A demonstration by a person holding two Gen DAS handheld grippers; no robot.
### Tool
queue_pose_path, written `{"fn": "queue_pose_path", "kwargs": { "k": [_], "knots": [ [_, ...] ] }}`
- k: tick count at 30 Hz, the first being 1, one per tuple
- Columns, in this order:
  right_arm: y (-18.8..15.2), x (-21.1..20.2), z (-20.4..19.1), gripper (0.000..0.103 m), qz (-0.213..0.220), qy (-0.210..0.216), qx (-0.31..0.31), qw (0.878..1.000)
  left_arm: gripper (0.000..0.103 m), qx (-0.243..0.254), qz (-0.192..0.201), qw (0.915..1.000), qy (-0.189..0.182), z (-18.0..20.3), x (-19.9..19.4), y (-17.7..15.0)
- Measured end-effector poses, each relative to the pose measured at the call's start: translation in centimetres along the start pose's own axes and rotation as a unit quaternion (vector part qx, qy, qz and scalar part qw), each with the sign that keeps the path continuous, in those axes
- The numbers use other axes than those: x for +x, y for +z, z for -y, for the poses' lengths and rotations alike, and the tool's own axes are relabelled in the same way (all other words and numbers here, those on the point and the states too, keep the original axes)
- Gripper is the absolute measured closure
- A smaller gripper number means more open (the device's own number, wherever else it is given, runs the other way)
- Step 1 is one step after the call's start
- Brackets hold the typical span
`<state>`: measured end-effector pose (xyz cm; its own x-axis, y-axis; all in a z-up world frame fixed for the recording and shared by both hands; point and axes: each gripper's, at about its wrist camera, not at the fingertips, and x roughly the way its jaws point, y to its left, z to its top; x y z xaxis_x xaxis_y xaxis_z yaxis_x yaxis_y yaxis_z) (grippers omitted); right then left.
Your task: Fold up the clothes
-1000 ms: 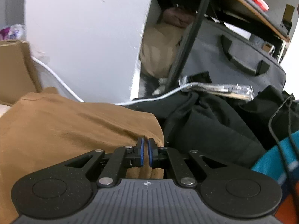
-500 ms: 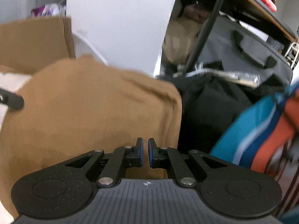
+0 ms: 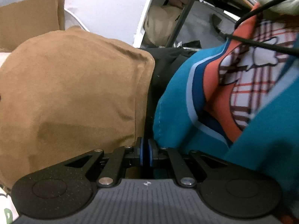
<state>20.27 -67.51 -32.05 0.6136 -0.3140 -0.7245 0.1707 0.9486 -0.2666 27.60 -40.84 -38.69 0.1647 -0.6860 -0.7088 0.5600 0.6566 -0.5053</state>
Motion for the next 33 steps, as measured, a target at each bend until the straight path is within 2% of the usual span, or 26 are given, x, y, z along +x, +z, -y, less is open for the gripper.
{"fn": "queue_pose_path", "kwargs": {
  "k": [5, 9, 10, 13, 15, 17, 19, 22, 27, 30, 32, 33],
  "knots": [
    [0.1, -1.3, -0.4, 0.092, 0.022, 0.017, 0.017, 0.999, 0.044, -0.020, -0.009, 0.9997, -0.012, -0.3, 0.1, -1.7],
    [-0.7, -1.4, -1.3, 0.092, 0.014, 0.032, 0.023, 0.999, 0.047, -0.035, -0.002, 0.9993, -0.016, -0.8, 0.2, -3.1],
    [-0.9, -1.1, -1.5, 0.092, 0.008, 0.032, 0.022, 0.999, 0.050, -0.041, -0.004, 0.9990, -0.017, -1.0, 0.3, -3.2],
    [-1.5, -0.7, -2.0, 0.092, -0.008, 0.029, 0.029, 0.999, 0.067, -0.052, -0.017, 0.9980, -0.032, -1.4, 0.4, -3.9],
    [-1.7, -0.6, -2.1, 0.092, -0.014, 0.029, 0.035, 0.999, 0.070, -0.052, -0.022, 0.9977, -0.037, -1.5, 0.2, -4.3],
    [-1.9, -0.6, -2.3, 0.091, -0.020, 0.029, 0.038, 0.999, 0.084, -0.051, -0.024, 0.9976, -0.040, -1.7, -0.1, -4.5],
    [-2.0, -0.5, -2.4, 0.091, -0.026, 0.028, 0.038, 0.999, 0.091, -0.050, -0.024, 0.9975, -0.043, -1.8, -0.5, -4.7],
    [-2.2, -0.4, -2.6, 0.091, -0.035, 0.026, 0.039, 0.998, 0.092, -0.052, -0.021, 0.9971, -0.050, -1.9, -1.5, -4.8],
    [-2.3, -0.6, -2.9, 0.090, -0.047, 0.024, 0.050, 0.997, 0.093, -0.044, -0.035, 0.9978, -0.034, -2.0, -2.8, -5.1],
    [-2.1, -1.1, -3.3, 0.090, -0.051, 0.028, 0.054, 0.997, 0.083, -0.049, -0.045, 0.9976, -0.020, -2.3, -3.6, -5.0],
    [-2.0, -1.5, -3.5, 0.087, -0.055, 0.031, 0.060, 0.996, 0.052, -0.047, -0.045, 0.9979, -0.007, -2.3, -4.4, -4.8],
    [-1.9, -1.7, -3.6, 0.085, -0.057, 0.033, 0.065, 0.996, 0.045, -0.044, -0.045, 0.9980, 0.003, -2.2, -4.8, -4.6]
  ]
}}
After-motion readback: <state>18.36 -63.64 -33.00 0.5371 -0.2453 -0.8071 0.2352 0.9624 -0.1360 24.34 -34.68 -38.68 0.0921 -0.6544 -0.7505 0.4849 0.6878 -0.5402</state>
